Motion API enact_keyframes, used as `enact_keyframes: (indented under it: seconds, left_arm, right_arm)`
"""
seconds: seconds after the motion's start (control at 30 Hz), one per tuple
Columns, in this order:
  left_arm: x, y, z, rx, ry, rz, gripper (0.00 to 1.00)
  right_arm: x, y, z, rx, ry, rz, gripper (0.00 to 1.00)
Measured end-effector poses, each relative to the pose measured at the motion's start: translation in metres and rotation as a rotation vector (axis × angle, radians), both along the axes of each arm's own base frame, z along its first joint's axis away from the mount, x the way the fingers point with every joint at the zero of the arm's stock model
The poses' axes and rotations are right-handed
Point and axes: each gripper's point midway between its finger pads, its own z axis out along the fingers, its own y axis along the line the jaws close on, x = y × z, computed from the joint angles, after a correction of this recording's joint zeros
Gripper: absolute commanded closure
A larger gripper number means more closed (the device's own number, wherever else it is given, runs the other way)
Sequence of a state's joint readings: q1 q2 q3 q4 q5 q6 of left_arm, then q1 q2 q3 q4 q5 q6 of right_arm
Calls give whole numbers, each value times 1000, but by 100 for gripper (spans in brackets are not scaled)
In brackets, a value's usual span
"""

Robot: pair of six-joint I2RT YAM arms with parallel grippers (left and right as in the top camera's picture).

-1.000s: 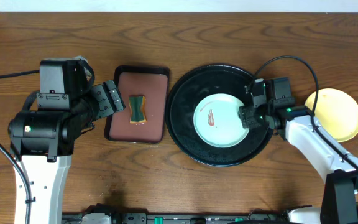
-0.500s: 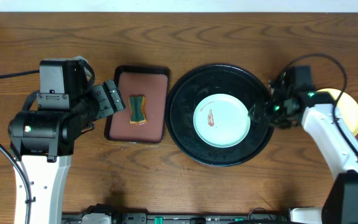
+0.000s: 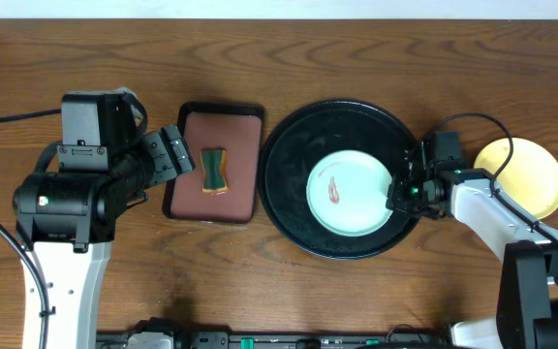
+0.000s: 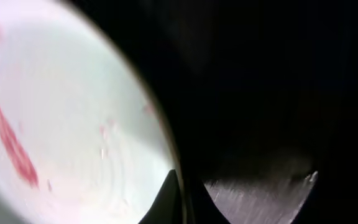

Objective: Clean dirty plates on tray and stack at the side
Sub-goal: 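Drag the white plate with the right gripper to the round tray's center, then lower the left gripper onto the sponge in the rectangular tray and grasp it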

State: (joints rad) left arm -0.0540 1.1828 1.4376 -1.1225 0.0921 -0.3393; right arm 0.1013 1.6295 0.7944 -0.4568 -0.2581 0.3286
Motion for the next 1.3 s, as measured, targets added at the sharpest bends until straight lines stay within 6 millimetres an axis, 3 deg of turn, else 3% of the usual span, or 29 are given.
enact_keyframes:
  seconds: [0.33, 0.37, 0.4, 0.43, 0.47, 0.6, 0.8, 0.9, 0.93, 1.03, 1.3]
  left_arm:
    - [0, 0, 0, 0, -2, 0, 9]
    - [1, 0, 1, -1, -5, 0, 10]
    - [1, -1, 1, -3, -6, -1, 10]
    - [1, -1, 1, -3, -6, -2, 10]
    - [1, -1, 1, -3, -6, -2, 10]
    - [1, -1, 1, -6, -7, -3, 9]
    - [3, -1, 2, -7, -12, -3, 10]
    - [5, -5, -3, -14, 6, -12, 10]
    - [5, -7, -8, -13, 22, -19, 10]
    - [6, -11, -23, -12, 80, -34, 10]
    - [20, -15, -63, -13, 230, -39, 21]
  right_arm:
    - [48, 0, 31, -89, -225, 211, 99]
    - [47, 0, 32, -89, -218, 211, 93]
    - [41, -1, 29, -85, -190, 204, 69]
    - [39, -1, 28, -86, -182, 209, 61]
    - [34, 0, 26, -82, -157, 199, 61]
    - [29, 1, 25, -76, -131, 195, 63]
    - [45, 1, 30, -79, -198, 182, 67]
    - [47, -1, 20, -91, -183, 177, 69]
    - [46, -1, 14, -91, -167, 178, 72]
    - [39, 0, -2, -81, -104, 177, 98]
    - [34, 5, -2, -44, -78, 181, 99]
